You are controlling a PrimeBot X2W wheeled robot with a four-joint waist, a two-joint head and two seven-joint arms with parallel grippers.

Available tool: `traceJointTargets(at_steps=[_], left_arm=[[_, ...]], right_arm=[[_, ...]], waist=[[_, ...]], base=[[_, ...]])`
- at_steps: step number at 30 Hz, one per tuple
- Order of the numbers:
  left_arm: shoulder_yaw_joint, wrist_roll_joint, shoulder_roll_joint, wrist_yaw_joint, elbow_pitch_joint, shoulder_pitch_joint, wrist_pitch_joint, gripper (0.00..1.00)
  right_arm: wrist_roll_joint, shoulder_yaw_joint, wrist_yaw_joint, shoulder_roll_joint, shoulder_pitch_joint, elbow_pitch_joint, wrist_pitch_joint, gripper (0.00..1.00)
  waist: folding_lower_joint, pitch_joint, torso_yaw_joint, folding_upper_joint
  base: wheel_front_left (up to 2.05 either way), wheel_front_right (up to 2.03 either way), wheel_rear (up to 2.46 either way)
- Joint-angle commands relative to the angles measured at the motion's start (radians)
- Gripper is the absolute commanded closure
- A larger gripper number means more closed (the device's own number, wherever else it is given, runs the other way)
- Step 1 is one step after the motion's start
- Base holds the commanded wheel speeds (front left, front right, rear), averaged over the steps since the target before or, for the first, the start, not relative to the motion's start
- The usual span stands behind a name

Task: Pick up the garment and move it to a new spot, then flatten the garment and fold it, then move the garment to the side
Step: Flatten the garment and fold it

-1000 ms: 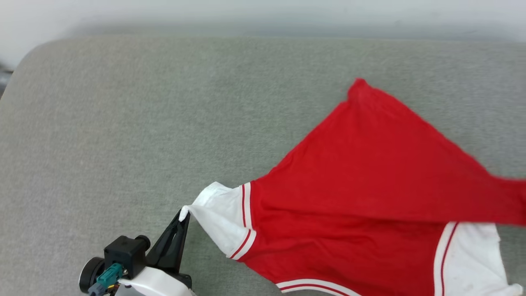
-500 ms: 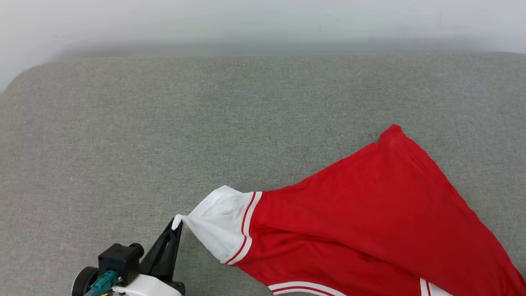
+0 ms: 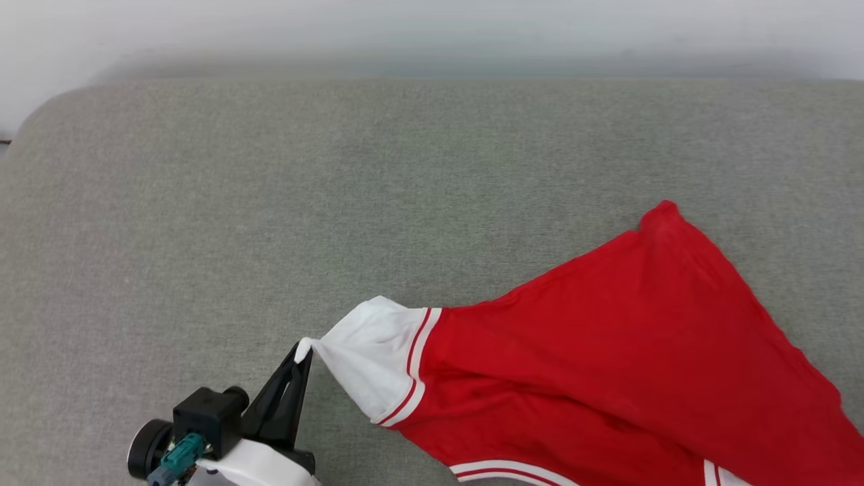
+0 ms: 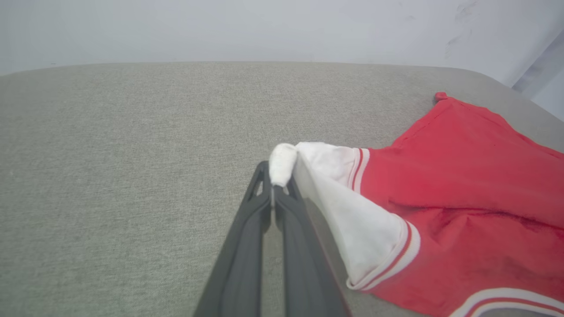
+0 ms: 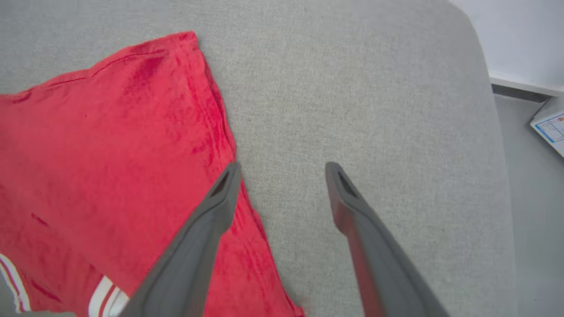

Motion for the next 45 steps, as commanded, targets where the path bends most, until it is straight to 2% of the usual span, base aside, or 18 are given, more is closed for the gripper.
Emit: traceJointTargets(at_steps=[1, 6, 9, 14, 19, 23, 27, 36, 37, 38, 45], left_arm=[[-0.003, 0.009, -0.002, 0.002, -0.006, -0.019, 0.000, 1.00], [-0.016, 0.027, -0.015, -0.008, -0.014, -0.059, 0.007, 1.00], [-0.026, 0.039, -0.027, -0.014, -0.013, -0.085, 0.007, 1.00], [-0.041, 0.056, -0.053, -0.024, -0.005, -0.124, 0.005, 1.00], [-0.053, 0.069, -0.079, -0.038, 0.004, -0.163, 0.001, 1.00], [-0.063, 0.079, -0.098, -0.049, 0.014, -0.190, -0.001, 1.00], [-0.070, 0.086, -0.119, -0.058, 0.023, -0.212, -0.004, 1.00], [-0.066, 0.095, -0.141, -0.073, 0.054, -0.231, -0.010, 1.00], [-0.064, 0.094, -0.140, -0.073, 0.056, -0.230, -0.010, 1.00], [-0.061, 0.094, -0.138, -0.073, 0.058, -0.227, -0.011, 1.00], [-0.034, 0.083, -0.128, -0.076, 0.075, -0.203, -0.014, 1.00]], right_arm=[[-0.010, -0.010, -0.001, -0.010, -0.040, -0.019, 0.011, 0.00], [-0.027, 0.017, -0.001, -0.031, -0.180, -0.071, 0.096, 0.00], [-0.049, 0.063, -0.001, -0.037, -0.280, -0.080, 0.182, 0.00], [-0.063, 0.172, -0.001, -0.016, -0.469, -0.012, 0.371, 0.00], [-0.090, 0.288, -0.001, 0.026, -0.634, 0.092, 0.491, 0.00], [-0.116, 0.356, -0.001, 0.053, -0.723, 0.187, 0.516, 0.00], [-0.132, 0.395, -0.001, 0.081, -0.775, 0.287, 0.488, 0.00], [-0.074, 0.580, 0.001, 0.081, -0.717, 0.395, 0.474, 0.00], [-0.068, 0.582, 0.001, 0.081, -0.727, 0.399, 0.453, 0.58], [-0.066, 0.579, 0.001, 0.081, -0.745, 0.402, 0.423, 1.00], [-0.050, 0.582, -0.001, 0.076, -0.864, 0.411, 0.225, 1.00]], waist=[[0.0000, 0.017, 0.018, -0.0001], [0.0000, 0.062, 0.061, -0.0001], [0.0000, 0.089, 0.085, -0.0001], [0.0000, 0.134, 0.115, -0.0001], [0.0000, 0.173, 0.146, -0.0001], [0.0000, 0.202, 0.169, -0.0001], [0.0000, 0.231, 0.187, -0.0001], [0.0000, 0.244, 0.191, -0.0001], [0.0000, 0.242, 0.186, -0.0001], [0.0000, 0.239, 0.181, -0.0001], [0.0000, 0.166, 0.136, -0.0001]], base=[[0.00, 0.00, 0.00], [0.00, 0.00, 0.00], [0.00, 0.00, 0.00], [0.00, 0.00, 0.00], [0.00, 0.00, 0.00], [0.00, 0.00, 0.00], [0.00, 0.00, 0.00], [0.00, 0.00, 0.00], [0.00, 0.00, 0.00], [0.00, 0.00, 0.00], [0.00, 0.00, 0.00]])
